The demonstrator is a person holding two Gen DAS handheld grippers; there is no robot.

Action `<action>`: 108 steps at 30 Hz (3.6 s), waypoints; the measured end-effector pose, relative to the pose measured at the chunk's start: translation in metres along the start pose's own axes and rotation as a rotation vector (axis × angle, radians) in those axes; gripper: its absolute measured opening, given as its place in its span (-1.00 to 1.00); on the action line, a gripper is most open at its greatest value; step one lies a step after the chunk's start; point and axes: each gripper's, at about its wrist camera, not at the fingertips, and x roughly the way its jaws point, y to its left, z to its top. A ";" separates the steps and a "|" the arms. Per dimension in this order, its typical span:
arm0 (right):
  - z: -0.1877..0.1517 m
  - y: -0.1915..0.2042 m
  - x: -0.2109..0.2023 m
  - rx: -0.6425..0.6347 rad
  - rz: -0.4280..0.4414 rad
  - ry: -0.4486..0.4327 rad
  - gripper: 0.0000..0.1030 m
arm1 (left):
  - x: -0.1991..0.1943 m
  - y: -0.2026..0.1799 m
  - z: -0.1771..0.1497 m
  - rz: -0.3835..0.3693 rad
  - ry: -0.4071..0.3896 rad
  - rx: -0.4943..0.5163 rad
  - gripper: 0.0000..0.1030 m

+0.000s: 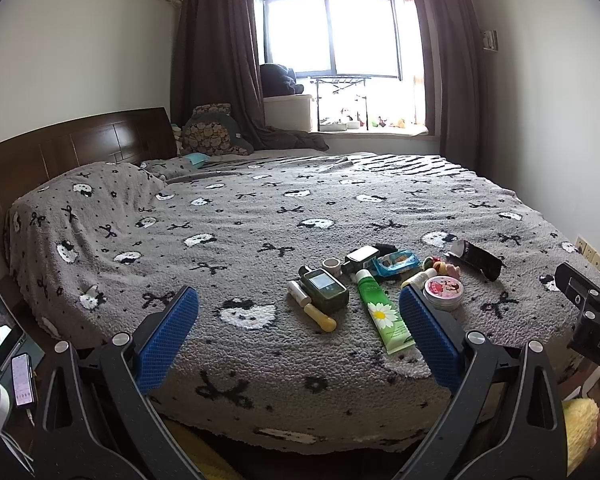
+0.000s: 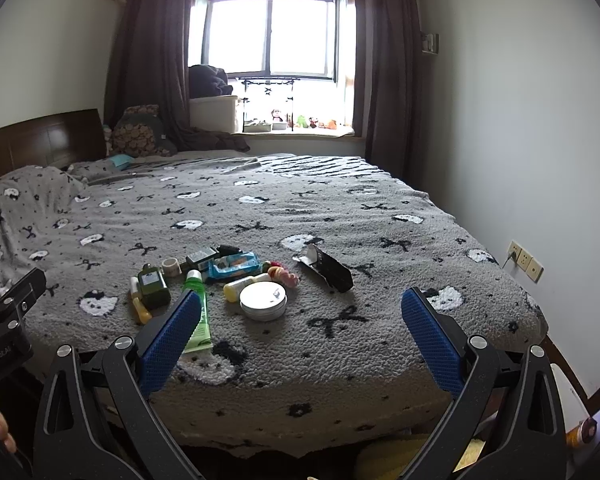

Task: Collect trash

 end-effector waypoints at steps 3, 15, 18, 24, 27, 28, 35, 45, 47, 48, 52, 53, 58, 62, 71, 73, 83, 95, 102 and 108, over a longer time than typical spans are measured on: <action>0.000 0.000 -0.002 0.001 0.000 -0.005 0.94 | -0.001 0.000 0.001 0.002 -0.004 0.000 0.85; 0.001 0.000 -0.003 -0.003 0.004 -0.008 0.94 | -0.002 0.000 0.005 0.009 -0.012 0.004 0.85; 0.001 0.000 -0.003 -0.002 0.004 -0.009 0.94 | -0.002 0.000 0.004 0.014 -0.013 0.002 0.85; 0.001 0.000 -0.003 -0.003 0.004 -0.007 0.94 | -0.003 0.000 0.003 0.015 -0.016 0.007 0.85; 0.002 0.000 -0.003 -0.006 0.005 -0.007 0.94 | -0.003 -0.001 0.004 0.015 -0.018 0.011 0.85; 0.002 0.000 -0.003 -0.006 0.006 -0.007 0.94 | -0.003 -0.002 0.003 0.014 -0.018 0.011 0.85; 0.002 0.000 -0.003 -0.005 0.005 -0.011 0.94 | -0.003 -0.002 0.003 0.015 -0.019 0.011 0.84; 0.001 0.002 -0.002 -0.020 -0.012 -0.034 0.94 | -0.001 0.000 0.005 0.015 -0.018 0.012 0.85; -0.001 0.002 -0.002 -0.020 -0.006 -0.037 0.94 | 0.000 0.000 0.005 0.014 -0.013 0.012 0.85; -0.002 0.001 0.000 -0.019 0.002 -0.037 0.94 | 0.002 -0.001 0.003 0.014 -0.009 0.013 0.85; -0.008 0.002 0.008 -0.031 0.029 -0.032 0.94 | 0.012 0.000 -0.006 0.010 0.011 0.016 0.85; -0.010 0.002 0.010 -0.032 0.034 -0.023 0.94 | 0.015 0.001 -0.007 0.009 0.016 0.016 0.85; -0.023 -0.006 0.029 -0.001 0.081 0.053 0.94 | 0.035 0.001 -0.022 0.010 0.044 0.037 0.85; -0.034 -0.010 0.049 0.017 0.063 0.103 0.94 | 0.059 0.001 -0.034 -0.006 0.097 0.051 0.85; -0.055 -0.014 0.102 0.041 0.095 0.202 0.94 | 0.110 0.003 -0.059 -0.019 0.207 0.066 0.84; -0.059 -0.014 0.112 0.065 0.130 0.222 0.94 | 0.121 0.008 -0.064 -0.020 0.230 0.044 0.84; -0.068 0.008 0.172 0.033 0.148 0.278 0.94 | 0.182 0.009 -0.082 -0.063 0.337 0.022 0.84; -0.065 0.029 0.253 -0.006 0.161 0.313 0.70 | 0.245 -0.005 -0.077 -0.101 0.401 -0.001 0.64; -0.059 0.035 0.269 -0.007 0.152 0.326 0.60 | 0.259 -0.001 -0.071 -0.110 0.405 -0.022 0.42; -0.057 0.035 0.268 -0.035 0.160 0.314 0.36 | 0.252 0.001 -0.072 -0.127 0.404 0.002 -0.06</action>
